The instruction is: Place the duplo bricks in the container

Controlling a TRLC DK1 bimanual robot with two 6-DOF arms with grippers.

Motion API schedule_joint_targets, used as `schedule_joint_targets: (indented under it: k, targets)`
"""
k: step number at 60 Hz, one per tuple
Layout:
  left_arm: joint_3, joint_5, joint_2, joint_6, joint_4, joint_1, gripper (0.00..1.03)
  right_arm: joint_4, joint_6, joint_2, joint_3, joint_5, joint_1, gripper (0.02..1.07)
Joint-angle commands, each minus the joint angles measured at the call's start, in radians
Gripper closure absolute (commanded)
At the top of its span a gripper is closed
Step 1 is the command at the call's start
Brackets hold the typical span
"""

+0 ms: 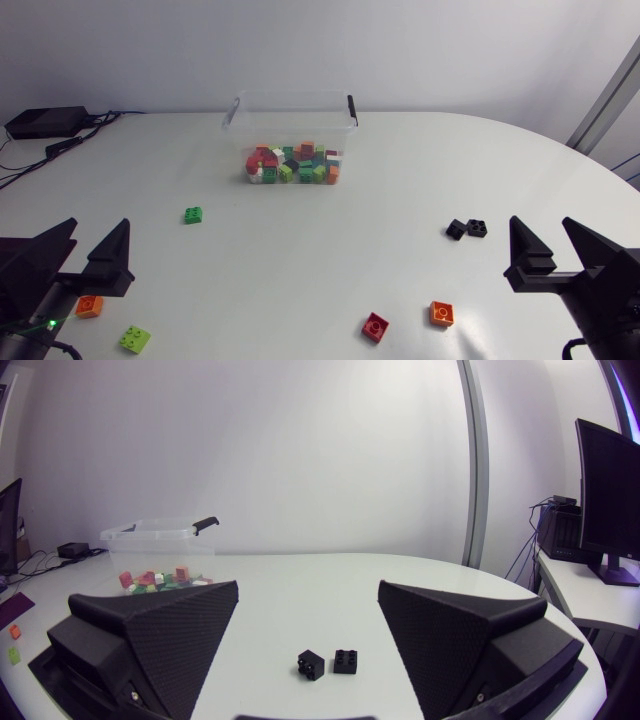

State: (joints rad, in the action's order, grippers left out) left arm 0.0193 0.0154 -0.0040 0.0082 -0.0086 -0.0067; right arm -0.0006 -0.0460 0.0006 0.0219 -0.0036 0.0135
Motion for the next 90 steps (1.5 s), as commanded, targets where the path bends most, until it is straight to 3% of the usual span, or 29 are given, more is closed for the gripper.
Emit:
schedule_joint_targets:
  k: [1,22,31,35,44,50,53,56,68,76,80,90]
  targets:
    - [-0.018,-0.003,-0.011,0.01,0.002,-0.01,0.04,-0.006,-0.028,-0.005,-0.023,-0.003,-0.015,0.06]
    - [-0.018,-0.002,-0.011,0.009,0.022,0.01,0.04,-0.001,-0.023,-0.007,-0.023,-0.003,-0.007,0.06]
    - [0.091,-0.003,0.036,0.01,-0.059,0.025,0.05,0.022,-0.026,-0.007,-0.004,0.004,-0.001,0.06]
    - [0.182,-0.003,0.165,0.009,-0.094,0.025,0.05,0.031,-0.026,0.001,0.018,0.007,0.0,0.06]
    - [0.384,-0.003,0.43,-0.004,-0.222,0.051,0.05,0.056,-0.028,0.108,0.096,0.014,0.0,0.06]
    - [0.559,-0.003,0.638,-0.005,-0.39,0.07,0.05,0.082,-0.032,0.297,0.184,0.019,0.006,0.06]
    - [0.676,-0.002,0.765,-0.001,-0.539,0.074,0.05,0.083,-0.038,0.375,0.22,0.017,0.031,0.06]
    - [0.734,-0.002,0.84,0.018,-0.623,0.08,0.05,0.082,-0.046,0.437,0.251,0.017,0.042,0.06]
    - [0.906,0.0,1.107,0.045,-0.887,0.097,0.05,0.025,-0.089,0.638,0.351,0.045,0.071,0.06]
    - [0.91,0.0,1.187,0.042,-0.903,0.149,0.05,-0.102,-0.089,0.734,0.432,0.067,0.077,0.06]
    - [0.939,-0.002,1.277,0.03,-0.958,0.209,0.05,-0.179,-0.055,0.773,0.481,0.065,0.111,0.06]
    - [0.923,-0.003,1.423,0.019,-0.976,0.32,0.06,-0.318,0.034,0.849,0.567,0.063,0.135,0.06]
